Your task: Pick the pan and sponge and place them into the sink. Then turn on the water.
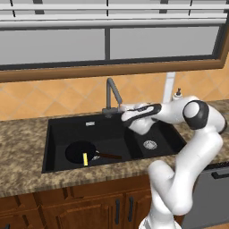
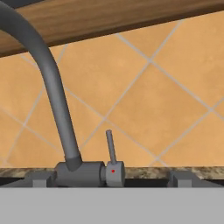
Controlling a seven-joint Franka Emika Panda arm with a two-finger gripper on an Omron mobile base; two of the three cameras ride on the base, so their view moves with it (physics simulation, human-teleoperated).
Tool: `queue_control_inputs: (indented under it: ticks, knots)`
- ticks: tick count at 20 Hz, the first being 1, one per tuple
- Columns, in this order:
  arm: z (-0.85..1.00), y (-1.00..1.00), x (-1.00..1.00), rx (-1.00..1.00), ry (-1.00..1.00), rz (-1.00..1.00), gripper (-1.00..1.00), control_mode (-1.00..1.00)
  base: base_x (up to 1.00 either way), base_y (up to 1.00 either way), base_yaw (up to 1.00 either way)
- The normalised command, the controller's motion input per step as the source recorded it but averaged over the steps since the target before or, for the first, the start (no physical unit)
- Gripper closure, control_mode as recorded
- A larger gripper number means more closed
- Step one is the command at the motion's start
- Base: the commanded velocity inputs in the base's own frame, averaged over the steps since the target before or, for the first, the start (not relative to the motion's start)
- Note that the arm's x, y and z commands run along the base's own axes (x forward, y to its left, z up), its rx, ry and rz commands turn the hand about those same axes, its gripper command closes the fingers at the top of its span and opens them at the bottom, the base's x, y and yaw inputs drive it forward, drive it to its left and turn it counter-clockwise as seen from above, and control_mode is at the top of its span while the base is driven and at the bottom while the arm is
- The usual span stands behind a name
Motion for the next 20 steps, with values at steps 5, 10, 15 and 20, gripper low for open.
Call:
queue_control_inputs:
  ticks: [5,10,15,20]
  knots:
    - [0.0,0.0,0.25,0.0,0.0,-0.07,-1.0,-1.0,0.0,0.0,0.0]
    - [0.0,0.0,0.23,0.0,-0.02,-0.02,-1.0,-1.0,0.0,0.0,0.0]
    - [0.0,0.0,0.25,0.0,0.0,0.0,-1.0,-1.0,0.0,0.0,0.0]
    - [-0.11,0.0,0.18,0.0,0.0,0.0,-1.0,-1.0,0.0,0.0,0.0]
